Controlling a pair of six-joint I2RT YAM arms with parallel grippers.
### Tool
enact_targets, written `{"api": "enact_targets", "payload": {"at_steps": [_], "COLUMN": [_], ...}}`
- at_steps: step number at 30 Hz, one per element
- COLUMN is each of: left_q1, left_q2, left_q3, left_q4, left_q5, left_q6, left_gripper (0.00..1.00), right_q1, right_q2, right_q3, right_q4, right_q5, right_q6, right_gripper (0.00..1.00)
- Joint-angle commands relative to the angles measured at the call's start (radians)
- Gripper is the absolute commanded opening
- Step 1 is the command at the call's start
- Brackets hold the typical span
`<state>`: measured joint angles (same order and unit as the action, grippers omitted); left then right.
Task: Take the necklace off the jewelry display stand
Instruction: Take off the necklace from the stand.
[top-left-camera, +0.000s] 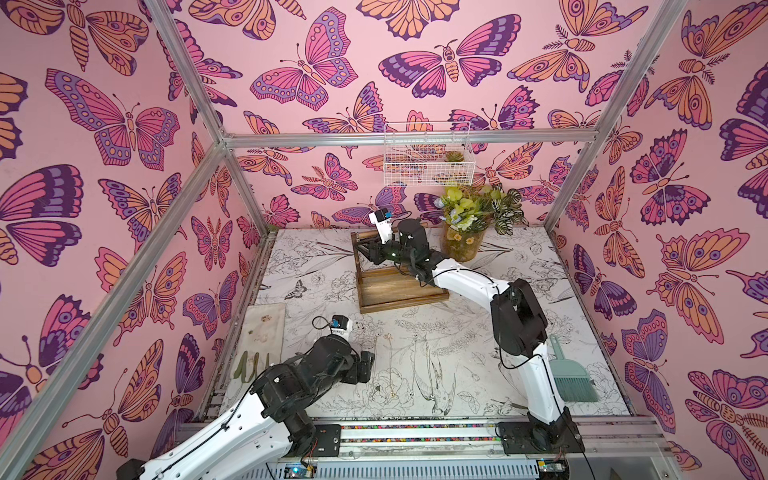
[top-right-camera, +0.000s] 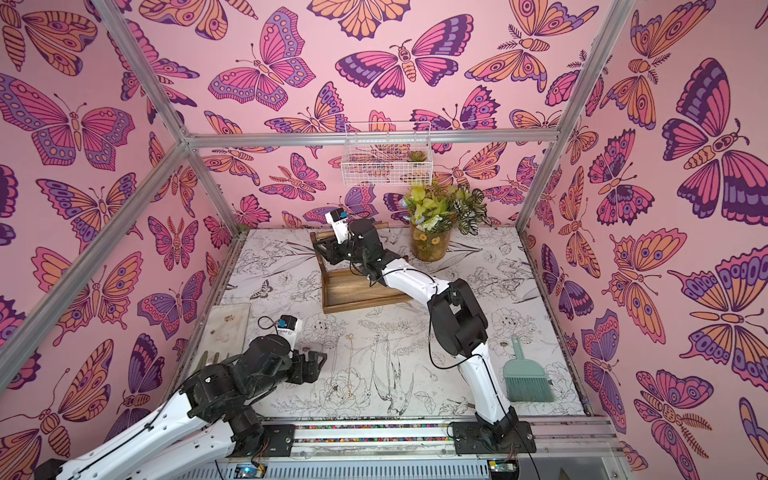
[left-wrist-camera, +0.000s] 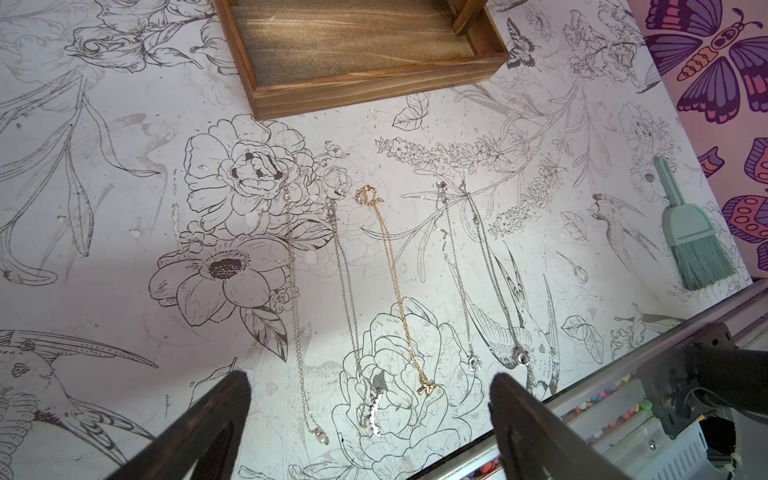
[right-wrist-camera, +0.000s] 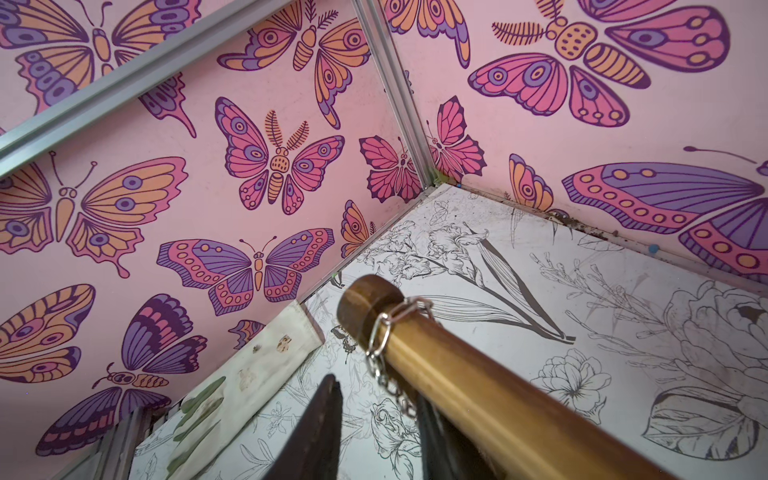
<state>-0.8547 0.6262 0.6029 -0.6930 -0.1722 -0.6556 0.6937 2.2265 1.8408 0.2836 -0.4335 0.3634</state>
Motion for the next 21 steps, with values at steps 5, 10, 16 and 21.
{"api": "enact_targets", "payload": {"at_steps": [5, 10, 16, 21], "left_q1": [0.008, 0.008, 0.008, 0.008], "left_q2": [-0.010, -0.023, -0.034, -0.035], "left_q3": [-0.020, -0.022, -0.028, -0.026], "left_q4": [-0.038, -0.051, -0.059, -0.058], "left_q5": [0.013, 0.008, 0.005, 0.003], "left_q6": [0.013, 0.011, 0.007, 0.005], "left_gripper": [0.92, 0.92, 0.92, 0.92], "right_q1": [-0.006, -0.005, -0.008, -0.014], "right_q2": [0.031, 0.026, 0.002, -0.032], "right_q3": [0.018, 0.012, -0.012, -0.044], "right_q4": [0.041, 0.043, 0.043, 0.036], "right_q5": [-0.043, -0.027, 0.007, 0.055], "right_q6": [0.028, 0.029, 0.022, 0.011], "right_gripper": [0.31, 0.18, 0.01, 0.00]}}
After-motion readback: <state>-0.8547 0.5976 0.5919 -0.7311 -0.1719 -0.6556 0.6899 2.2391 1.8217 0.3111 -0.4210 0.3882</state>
